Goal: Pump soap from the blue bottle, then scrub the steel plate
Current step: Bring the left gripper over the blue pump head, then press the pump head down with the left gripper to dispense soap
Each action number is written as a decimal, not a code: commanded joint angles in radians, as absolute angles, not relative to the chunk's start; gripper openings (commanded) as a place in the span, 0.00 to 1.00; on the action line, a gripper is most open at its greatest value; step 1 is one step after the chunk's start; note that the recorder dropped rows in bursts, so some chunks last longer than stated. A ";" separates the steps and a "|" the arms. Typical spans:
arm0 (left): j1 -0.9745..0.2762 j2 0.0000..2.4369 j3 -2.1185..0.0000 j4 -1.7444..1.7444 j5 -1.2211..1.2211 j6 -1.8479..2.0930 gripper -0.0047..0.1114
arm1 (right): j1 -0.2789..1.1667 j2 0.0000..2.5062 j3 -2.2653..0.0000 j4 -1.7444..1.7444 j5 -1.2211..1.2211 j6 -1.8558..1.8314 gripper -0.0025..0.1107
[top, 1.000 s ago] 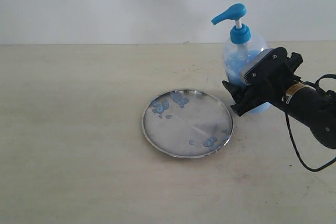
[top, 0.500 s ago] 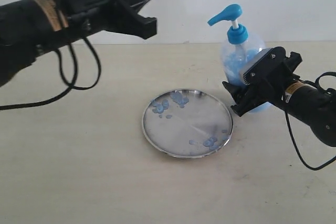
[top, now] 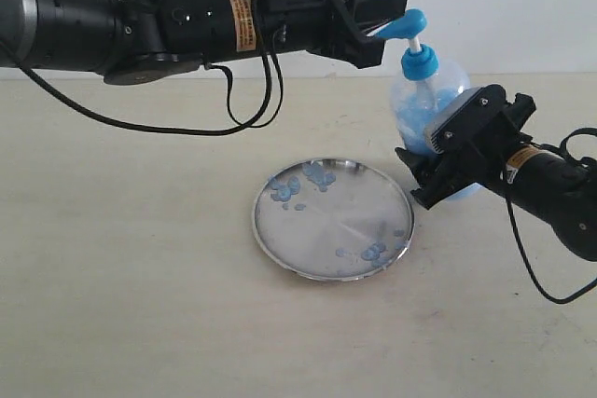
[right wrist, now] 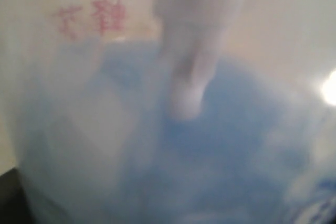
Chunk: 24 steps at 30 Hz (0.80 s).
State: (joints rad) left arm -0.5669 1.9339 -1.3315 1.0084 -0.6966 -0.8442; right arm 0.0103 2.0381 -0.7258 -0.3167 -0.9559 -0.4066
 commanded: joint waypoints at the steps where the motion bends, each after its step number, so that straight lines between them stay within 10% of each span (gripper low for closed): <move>1: -0.570 1.943 -1.339 1.021 -0.705 -0.860 0.08 | 0.010 2.057 -0.710 -0.322 -0.848 -0.417 0.02; 24: -0.570 2.027 -1.495 1.125 -0.589 -0.934 0.08 | 0.010 2.057 -0.710 -0.322 -0.848 -0.417 0.02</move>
State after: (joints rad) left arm -0.5669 2.0164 -1.4720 1.0664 -0.6011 -0.8800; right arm 0.0103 2.0381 -0.7258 -0.3167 -0.9469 -0.4066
